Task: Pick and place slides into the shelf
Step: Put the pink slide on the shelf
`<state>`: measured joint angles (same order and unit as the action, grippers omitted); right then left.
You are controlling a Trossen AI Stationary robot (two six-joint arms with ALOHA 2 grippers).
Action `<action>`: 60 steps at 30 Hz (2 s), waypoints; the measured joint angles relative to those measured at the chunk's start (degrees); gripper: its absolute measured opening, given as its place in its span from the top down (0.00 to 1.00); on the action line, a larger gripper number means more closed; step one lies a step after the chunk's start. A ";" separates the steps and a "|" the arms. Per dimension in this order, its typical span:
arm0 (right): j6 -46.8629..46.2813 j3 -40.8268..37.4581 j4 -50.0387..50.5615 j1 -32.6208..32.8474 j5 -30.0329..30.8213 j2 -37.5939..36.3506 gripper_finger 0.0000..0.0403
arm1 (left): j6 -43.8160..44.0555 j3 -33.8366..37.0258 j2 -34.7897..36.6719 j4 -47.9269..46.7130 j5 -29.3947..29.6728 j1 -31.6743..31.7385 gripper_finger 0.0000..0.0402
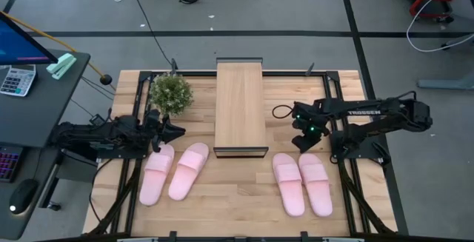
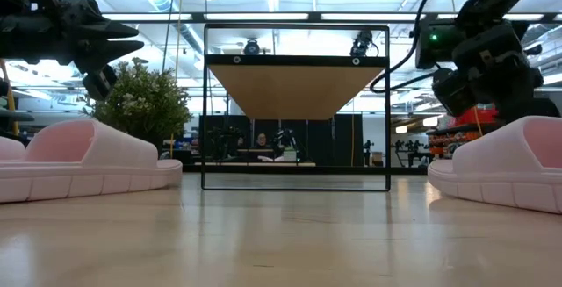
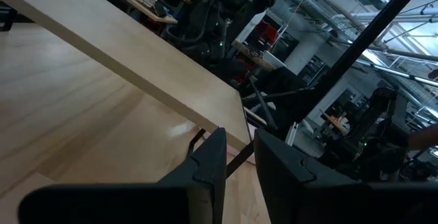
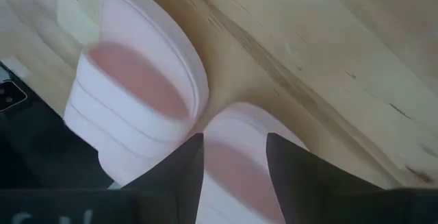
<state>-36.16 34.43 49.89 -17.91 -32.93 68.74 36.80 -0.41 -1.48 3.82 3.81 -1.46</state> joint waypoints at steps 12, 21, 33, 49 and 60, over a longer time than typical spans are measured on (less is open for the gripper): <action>21.10 7.49 12.66 -0.42 -5.45 1.84 0.39 | -0.04 0.00 -0.02 -1.24 0.00 -0.02 0.76; 25.76 5.39 13.33 3.93 -10.32 1.83 0.36 | -0.04 0.00 -0.01 -1.23 0.00 -0.02 0.78; 19.91 -1.53 8.28 6.46 -9.31 1.83 0.38 | -0.04 0.00 0.00 -1.21 0.00 0.00 0.77; 15.93 -6.46 -3.20 6.49 -9.73 1.83 0.39 | 0.00 -0.02 0.00 -1.18 0.00 -0.02 0.76; 12.31 -10.00 -8.34 7.23 -20.28 1.83 0.39 | 0.00 -0.02 -0.01 -1.16 0.00 -0.02 0.75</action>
<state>-23.85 24.42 41.55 -10.68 -53.21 70.57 36.80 -0.43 -1.48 2.66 3.81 -1.48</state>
